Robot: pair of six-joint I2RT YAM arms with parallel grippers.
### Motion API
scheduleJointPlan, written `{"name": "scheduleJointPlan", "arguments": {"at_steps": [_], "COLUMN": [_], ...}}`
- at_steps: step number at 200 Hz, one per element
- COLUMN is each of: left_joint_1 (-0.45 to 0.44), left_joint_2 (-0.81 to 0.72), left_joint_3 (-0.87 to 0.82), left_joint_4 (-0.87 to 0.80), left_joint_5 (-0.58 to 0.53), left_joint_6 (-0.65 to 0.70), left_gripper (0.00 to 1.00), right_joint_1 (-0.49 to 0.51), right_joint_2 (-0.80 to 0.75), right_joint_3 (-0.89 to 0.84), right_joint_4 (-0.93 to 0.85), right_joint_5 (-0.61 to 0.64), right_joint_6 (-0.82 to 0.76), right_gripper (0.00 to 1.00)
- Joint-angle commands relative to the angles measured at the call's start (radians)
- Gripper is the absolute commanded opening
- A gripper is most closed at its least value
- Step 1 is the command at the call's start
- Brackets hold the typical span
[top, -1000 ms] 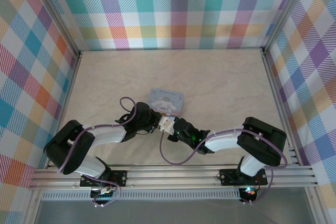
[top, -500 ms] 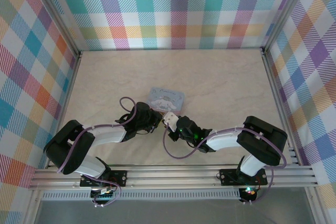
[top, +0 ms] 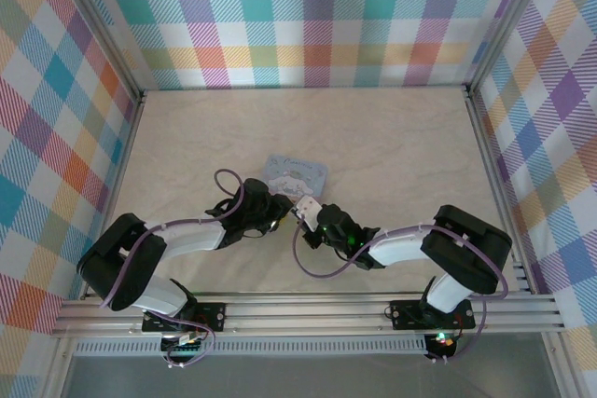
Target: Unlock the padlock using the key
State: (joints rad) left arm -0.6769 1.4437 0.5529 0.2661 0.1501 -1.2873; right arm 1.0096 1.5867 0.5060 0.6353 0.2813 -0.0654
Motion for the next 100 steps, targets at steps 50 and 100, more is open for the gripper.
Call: {"name": "scheduleJointPlan", "arguments": {"at_steps": [50,100], "left_joint_1": [0.014,0.125], "left_joint_2": [-0.125,-0.245], "left_joint_3": [0.026,0.069], "left_joint_4": [-0.189,-0.359], "left_joint_5": [-0.066,-0.081], "left_joint_6": [0.106,0.229], "left_gripper": [0.53,0.74], "right_joint_1": [-0.049,-0.105], "right_joint_2": [-0.044,-0.054], "right_joint_3": [-0.036,-0.047], "right_joint_4": [0.026,0.004], "right_joint_5": [-0.106,-0.194], "right_joint_6": [0.134,0.245], "right_gripper": [0.0,0.0]}}
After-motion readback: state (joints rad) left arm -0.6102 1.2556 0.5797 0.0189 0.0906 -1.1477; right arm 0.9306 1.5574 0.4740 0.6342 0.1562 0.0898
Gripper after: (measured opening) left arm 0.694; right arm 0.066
